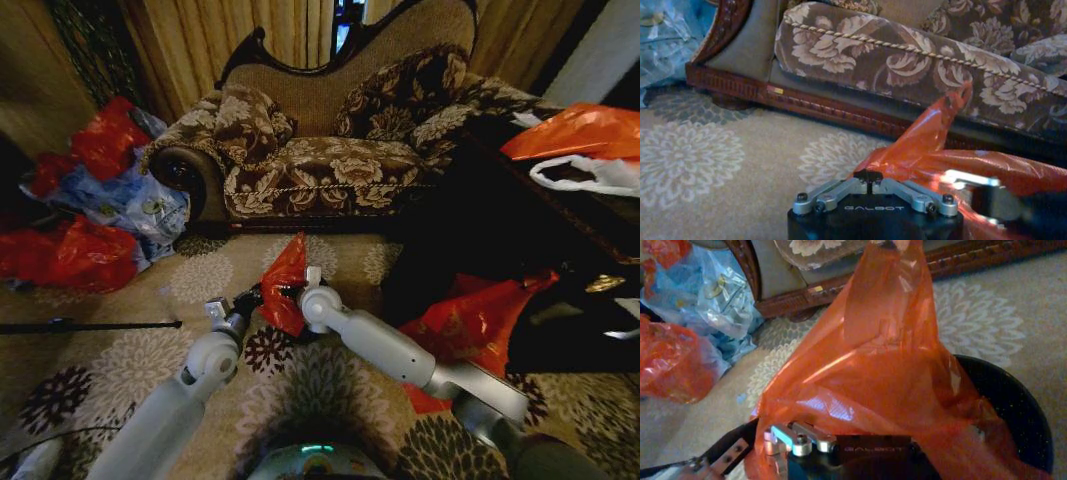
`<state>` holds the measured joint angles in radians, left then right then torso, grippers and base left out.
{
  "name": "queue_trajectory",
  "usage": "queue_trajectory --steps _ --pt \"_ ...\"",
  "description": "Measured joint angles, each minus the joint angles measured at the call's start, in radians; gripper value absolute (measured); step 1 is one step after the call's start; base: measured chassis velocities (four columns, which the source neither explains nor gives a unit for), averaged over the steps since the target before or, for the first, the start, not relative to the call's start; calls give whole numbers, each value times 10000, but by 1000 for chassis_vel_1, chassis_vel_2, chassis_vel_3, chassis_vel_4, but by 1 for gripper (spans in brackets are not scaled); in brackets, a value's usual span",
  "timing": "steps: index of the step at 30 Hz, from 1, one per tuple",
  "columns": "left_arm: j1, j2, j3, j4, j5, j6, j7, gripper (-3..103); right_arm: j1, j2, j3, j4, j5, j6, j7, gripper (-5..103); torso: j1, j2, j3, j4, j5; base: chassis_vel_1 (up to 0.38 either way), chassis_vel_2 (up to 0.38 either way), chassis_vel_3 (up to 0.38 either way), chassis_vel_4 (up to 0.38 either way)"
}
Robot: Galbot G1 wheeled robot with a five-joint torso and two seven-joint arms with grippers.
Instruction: Place a garbage bag over the trash bin.
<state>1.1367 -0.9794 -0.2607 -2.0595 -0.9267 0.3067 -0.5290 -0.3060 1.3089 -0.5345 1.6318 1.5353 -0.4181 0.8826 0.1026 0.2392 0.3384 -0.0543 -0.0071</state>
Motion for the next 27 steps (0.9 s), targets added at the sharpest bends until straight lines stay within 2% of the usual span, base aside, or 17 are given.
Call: queue_trajectory --steps 8,12,18,23,25,26,27 --pt "-24 -28 -66 204 33 -86 32 0 -5 -1141 40 1551 781 -132 149 100 0 0 0 -3 0 0 0 0 0" --pt "-75 -58 -13 303 65 -102 32 0 -6 -1342 166 2025 1137 -149 204 100 0 0 0 -3 1 0 0 0 0" --pt "-125 -74 62 370 76 -104 30 0 -99 -1354 168 2225 1178 -157 91 100 0 0 0 -2 1 0 0 0 0" --pt "-188 -95 117 383 78 -109 30 0 -348 -1238 204 2226 1190 -38 -668 100 0 0 0 -3 0 0 0 0 0" --pt "-200 -132 154 388 113 -140 44 0 -484 -1125 208 2176 1084 133 -1493 100 0 0 0 -2 0 0 0 0 0" --pt "-200 -132 154 388 113 -140 44 0 -484 -1125 208 2176 1084 133 -1493 100 0 0 0 -2 0 0 0 0 0" --pt "-199 -156 179 387 131 -159 86 0 -540 -1055 186 2098 1000 246 -1856 100 0 0 0 -2 0 0 0 0 0"
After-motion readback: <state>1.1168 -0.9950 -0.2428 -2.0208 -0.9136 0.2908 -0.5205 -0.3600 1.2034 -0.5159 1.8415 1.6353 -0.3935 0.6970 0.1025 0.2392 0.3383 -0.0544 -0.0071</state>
